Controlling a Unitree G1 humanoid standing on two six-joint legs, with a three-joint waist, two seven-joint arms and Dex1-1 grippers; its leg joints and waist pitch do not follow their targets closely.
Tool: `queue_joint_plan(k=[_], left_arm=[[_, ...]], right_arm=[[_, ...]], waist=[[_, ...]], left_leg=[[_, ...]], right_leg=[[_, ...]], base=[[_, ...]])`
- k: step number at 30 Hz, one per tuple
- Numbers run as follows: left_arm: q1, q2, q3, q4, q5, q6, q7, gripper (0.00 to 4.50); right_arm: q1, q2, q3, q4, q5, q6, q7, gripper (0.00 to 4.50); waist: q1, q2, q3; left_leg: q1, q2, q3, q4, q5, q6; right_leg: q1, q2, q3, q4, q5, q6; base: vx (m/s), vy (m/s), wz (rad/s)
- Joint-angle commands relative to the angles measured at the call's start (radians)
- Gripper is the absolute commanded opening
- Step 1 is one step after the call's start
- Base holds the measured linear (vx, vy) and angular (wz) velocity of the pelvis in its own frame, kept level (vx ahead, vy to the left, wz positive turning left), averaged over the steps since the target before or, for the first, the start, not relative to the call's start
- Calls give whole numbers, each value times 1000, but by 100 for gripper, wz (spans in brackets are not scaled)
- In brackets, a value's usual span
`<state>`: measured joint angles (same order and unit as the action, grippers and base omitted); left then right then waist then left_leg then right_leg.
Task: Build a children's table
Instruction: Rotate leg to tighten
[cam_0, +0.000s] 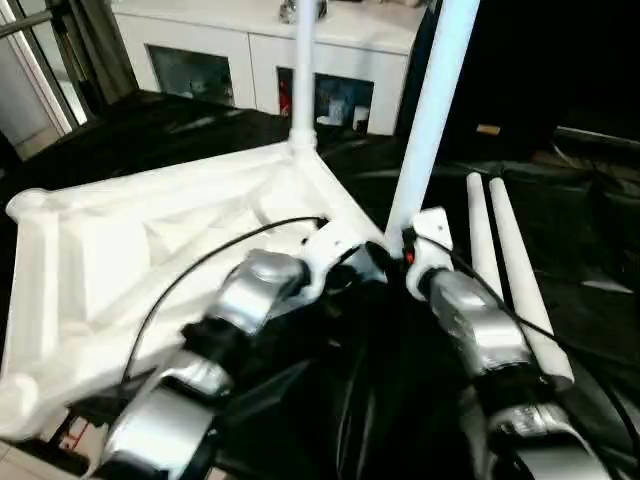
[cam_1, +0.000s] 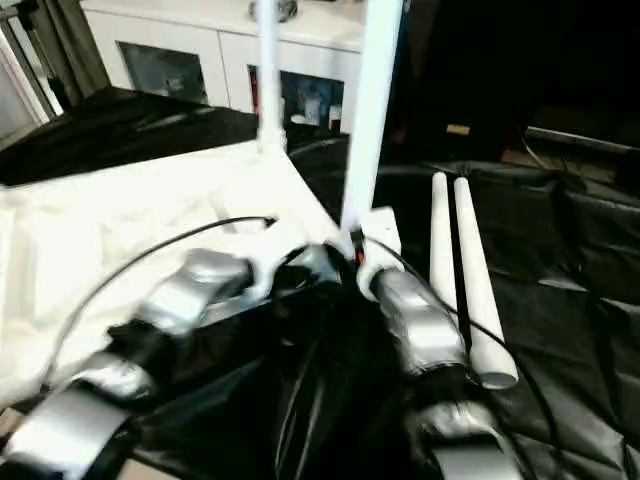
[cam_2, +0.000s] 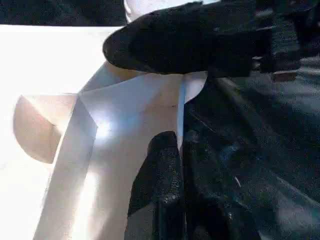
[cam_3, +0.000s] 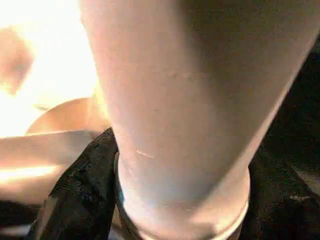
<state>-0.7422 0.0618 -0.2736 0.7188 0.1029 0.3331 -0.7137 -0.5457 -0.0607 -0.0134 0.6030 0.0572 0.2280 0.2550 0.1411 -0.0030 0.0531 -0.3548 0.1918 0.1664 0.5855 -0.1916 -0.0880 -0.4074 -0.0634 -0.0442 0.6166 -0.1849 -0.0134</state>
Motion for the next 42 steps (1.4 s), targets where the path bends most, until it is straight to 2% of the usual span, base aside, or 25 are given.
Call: queue_joint_plan(k=[1, 2, 3, 5, 7, 10, 11, 14, 15, 16, 18, 19, 22, 24, 28, 29, 32, 33, 34, 39, 42], left_arm=[[-47, -44, 41, 15, -16, -42, 95, 0], [-47, -44, 41, 15, -16, -42, 95, 0], [-47, -43, 38, 17, -13, -53, 78, 0], [-43, -32, 36, 18, -13, -54, 67, 0], [-26, -4, 27, 9, -14, -89, 31, 0], [-9, 22, 16, -4, -16, -130, -15, 0], [4, 38, 12, -20, -21, -131, -50, 0], [32, 75, 5, -59, -35, -133, -122, 0], [58, 106, -4, -94, -49, -177, -191, 0], [77, 125, -9, -125, -64, -184, -240, 0], [99, 150, -20, -165, -81, -188, -299, 0], [111, 165, -28, -187, -89, -191, -331, 0], [137, 195, -39, -238, -103, -174, -391, 0], [157, 217, -42, -280, -115, -162, -433, 0], [177, 239, -43, -315, -125, -157, -468, 0], [180, 244, -43, -320, -126, -156, -475, 0], [190, 254, -43, -336, -128, -150, -486, 0], [192, 257, -44, -338, -127, -150, -487, 0], [194, 259, -44, -342, -126, -147, -489, 0], [200, 265, -47, -354, -124, -140, -492, 0], [200, 264, -48, -353, -123, -142, -490, 0]], right_arm=[[2, 70, 70, 47, -18, 11, 21, 282], [2, 70, 70, 47, -18, 11, 21, 316], [1, 75, 46, 35, 12, 13, 53, 337], [9, 61, 54, 19, 13, 9, 92, 353], [26, 29, 63, -9, 18, -4, 139, 373], [43, -5, 76, -32, 21, -23, 190, 373], [57, -30, 86, -54, 30, -29, 244, 373], [90, -88, 105, -117, 52, -39, 368, 373], [108, -128, 115, -150, 62, -46, 445, 373], [117, -154, 120, -168, 69, -43, 494, 373], [127, -185, 123, -189, 77, -43, 553, 373], [128, -199, 120, -197, 84, -44, 577, 373], [128, -225, 111, -216, 111, -28, 619, 373], [134, -256, 120, -237, 122, -27, 671, 373], [144, -281, 129, -259, 134, -23, 723, 373], [147, -286, 134, -264, 135, -25, 736, 348], [153, -290, 140, -267, 135, -21, 755, 336], [157, -290, 145, -270, 136, -17, 762, 311], [161, -293, 151, -277, 137, -14, 769, 311], [178, -299, 175, -296, 135, -12, 784, 276], [176, -294, 174, -293, 136, -11, 783, 271]], waist=[[-6, -11, -68], [-5, -12, -69], [-4, -12, -68], [-4, -11, -67], [-4, -14, -64], [-6, -16, -62], [-7, -20, -63], [-2, -22, -61], [-1, -20, -64], [-2, -21, -63], [-4, -17, -63], [-2, -18, -64], [-4, -15, -64], [3, -14, -66], [7, -13, -64], [6, -13, -62], [6, -15, -62], [4, -16, -62], [4, -15, -62], [4, -16, -64], [4, -15, -64]], left_leg=[[-2, 23, -3, -64, -99, 25], [-2, 24, -4, -64, -95, 29], [-4, 25, -3, -64, -95, 37], [-3, 25, -4, -65, -101, 43], [-3, 27, -4, -68, -125, 43], [-6, 27, -6, -70, -136, 44], [-7, 26, -5, -69, -137, 45], [-5, 30, -4, -68, -131, 65], [-10, 29, -6, -67, -116, 70], [-9, 31, -6, -68, -113, 71], [-5, 33, -3, -67, -115, 74], [-5, 34, -5, -67, -113, 70], [-2, 36, -2, -66, -109, 76], [0, 38, 0, -63, -100, 81], [-1, 38, -1, -65, -119, 76], [-1, 37, -1, -66, -132, 73], [-2, 35, 0, -67, -141, 64], [-3, 35, -1, -67, -144, 60], [-2, 35, -1, -67, -140, 59], [-3, 34, -1, -65, -119, 63], [-4, 34, -1, -65, -120, 65]], right_leg=[[57, -74, 42, -71, -128, -179], [59, -75, 42, -68, -113, -182], [60, -76, 42, -68, -97, -186], [60, -76, 41, -68, -100, -191], [60, -78, 41, -74, -146, -183], [62, -79, 40, -78, -188, -166], [62, -79, 40, -79, -198, -162], [60, -82, 42, -81, -215, -157], [63, -82, 41, -78, -208, -156], [62, -81, 41, -79, -205, -155], [55, -79, 41, -77, -196, -171], [58, -80, 41, -75, -188, -175], [53, -77, 41, -69, -147, -203], [52, -76, 42, -64, -104, -220], [54, -78, 40, -65, -127, -218], [53, -77, 40, -68, -148, -213], [53, -79, 41, -72, -184, -202], [54, -78, 40, -73, -199, -195], [53, -78, 40, -74, -205, -191], [52, -76, 40, -69, -171, -191], [53, -77, 40, -70, -172, -195]], base=[[0, 0, 0], [0, 0, 0], [0, 0, 0], [0, 0, 0], [0, 0, 0], [0, 0, 0], [0, 0, 0], [0, 0, 0], [0, 0, 0], [0, 0, 0], [0, 0, 0], [0, 0, 0], [0, 0, 0], [0, 0, 0], [0, 0, 0], [0, 0, 0], [0, 0, 0], [0, 0, 0], [0, 0, 0], [0, 0, 0], [0, 0, 0]])
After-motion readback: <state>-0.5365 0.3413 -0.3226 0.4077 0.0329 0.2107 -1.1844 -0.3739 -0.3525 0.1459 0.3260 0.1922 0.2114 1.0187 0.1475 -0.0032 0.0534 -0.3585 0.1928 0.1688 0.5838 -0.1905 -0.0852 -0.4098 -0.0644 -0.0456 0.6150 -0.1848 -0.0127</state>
